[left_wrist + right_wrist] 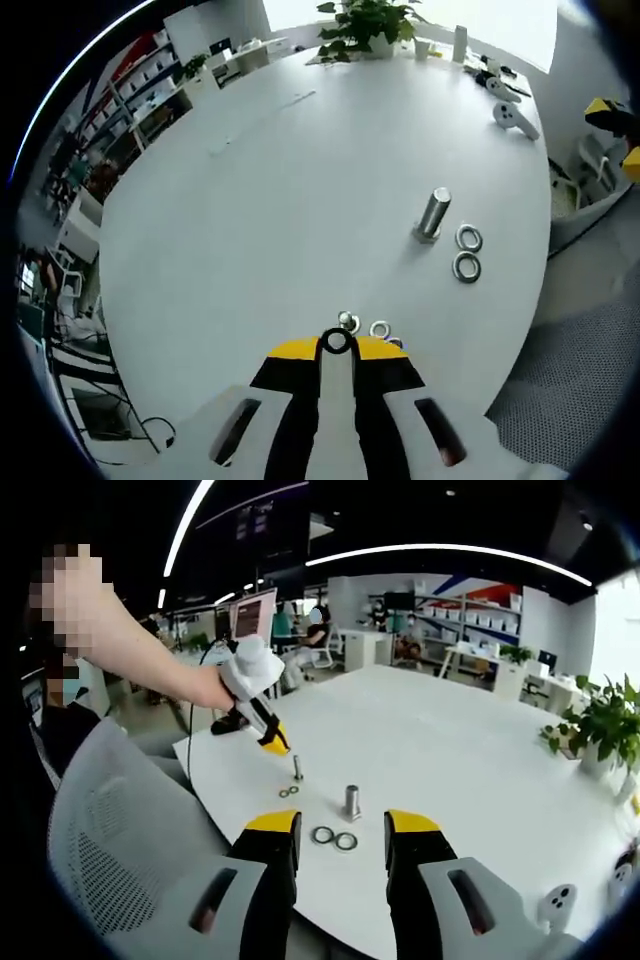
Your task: Place the washer onto the threaded stud by aligning its center hole with the stud, sliding it down to the base, and recovering from edge contact or off-axis alignment until the washer reaches the visible bottom stop.
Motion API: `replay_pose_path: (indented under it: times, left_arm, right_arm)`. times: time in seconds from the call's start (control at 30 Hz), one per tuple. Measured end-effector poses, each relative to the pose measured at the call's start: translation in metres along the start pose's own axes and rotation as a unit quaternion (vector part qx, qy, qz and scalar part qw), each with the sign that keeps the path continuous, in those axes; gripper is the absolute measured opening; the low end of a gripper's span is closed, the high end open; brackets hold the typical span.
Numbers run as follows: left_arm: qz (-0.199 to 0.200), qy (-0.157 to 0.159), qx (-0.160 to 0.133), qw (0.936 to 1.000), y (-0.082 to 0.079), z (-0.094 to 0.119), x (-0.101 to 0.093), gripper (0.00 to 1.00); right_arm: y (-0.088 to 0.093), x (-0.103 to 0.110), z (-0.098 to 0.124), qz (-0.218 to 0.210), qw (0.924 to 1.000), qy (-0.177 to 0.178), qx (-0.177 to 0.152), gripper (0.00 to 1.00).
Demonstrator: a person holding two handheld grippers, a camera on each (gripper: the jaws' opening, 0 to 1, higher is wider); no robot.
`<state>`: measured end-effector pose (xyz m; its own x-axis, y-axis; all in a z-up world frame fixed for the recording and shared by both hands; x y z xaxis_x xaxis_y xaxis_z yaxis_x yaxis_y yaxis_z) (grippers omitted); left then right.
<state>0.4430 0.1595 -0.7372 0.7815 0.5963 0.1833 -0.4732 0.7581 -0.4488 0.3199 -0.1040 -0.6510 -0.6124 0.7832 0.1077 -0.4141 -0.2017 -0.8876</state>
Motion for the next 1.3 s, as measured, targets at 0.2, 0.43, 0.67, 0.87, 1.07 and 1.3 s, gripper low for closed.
replay_pose_path:
  times: [0.2,0.43,0.67,0.87,1.07,1.3]
  left_arm:
    - [-0.027,0.004,0.009,0.9996,-0.007,-0.005,-0.004,0.09]
    - [-0.031,0.01,0.021,0.9992,-0.008,-0.012,-0.003,0.09]
    - [-0.039,0.012,0.03,0.9987,-0.009,-0.016,-0.001,0.09]
    - [-0.043,0.016,0.038,0.9982,-0.009,-0.018,0.002,0.09]
    - [-0.057,0.021,0.049,0.9969,-0.007,-0.021,-0.001,0.09]
    - [-0.053,0.02,0.046,0.9973,-0.009,-0.023,0.0,0.09]
  right_arm:
    - [0.0,0.0,0.0,0.002,1.0,0.001,-0.001,0.35]
    - [-0.001,0.0,0.0,0.003,1.0,0.002,-0.001,0.35]
    - [0.0,-0.001,0.001,0.002,1.0,0.004,-0.001,0.35]
    - [0.0,-0.001,0.0,0.001,1.0,0.004,-0.001,0.35]
    - [0.0,-0.002,0.0,0.001,1.0,0.004,0.0,0.35]
    - [0.0,-0.002,0.0,-0.002,1.0,0.004,0.001,0.35]
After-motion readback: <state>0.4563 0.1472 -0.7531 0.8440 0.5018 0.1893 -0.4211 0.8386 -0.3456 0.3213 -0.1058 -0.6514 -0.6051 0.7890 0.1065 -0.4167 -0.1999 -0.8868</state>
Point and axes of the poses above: the point that each gripper's makers call its tool centre point, and the gripper's own axes: z roughly backward along the fingers, x roughly to its left, y roughly out of its underside, the point moved 6 cm from there along z, roughly backward along the fingers, and after that the axes turned 8 degrees about -z, right-handed, at the moved point
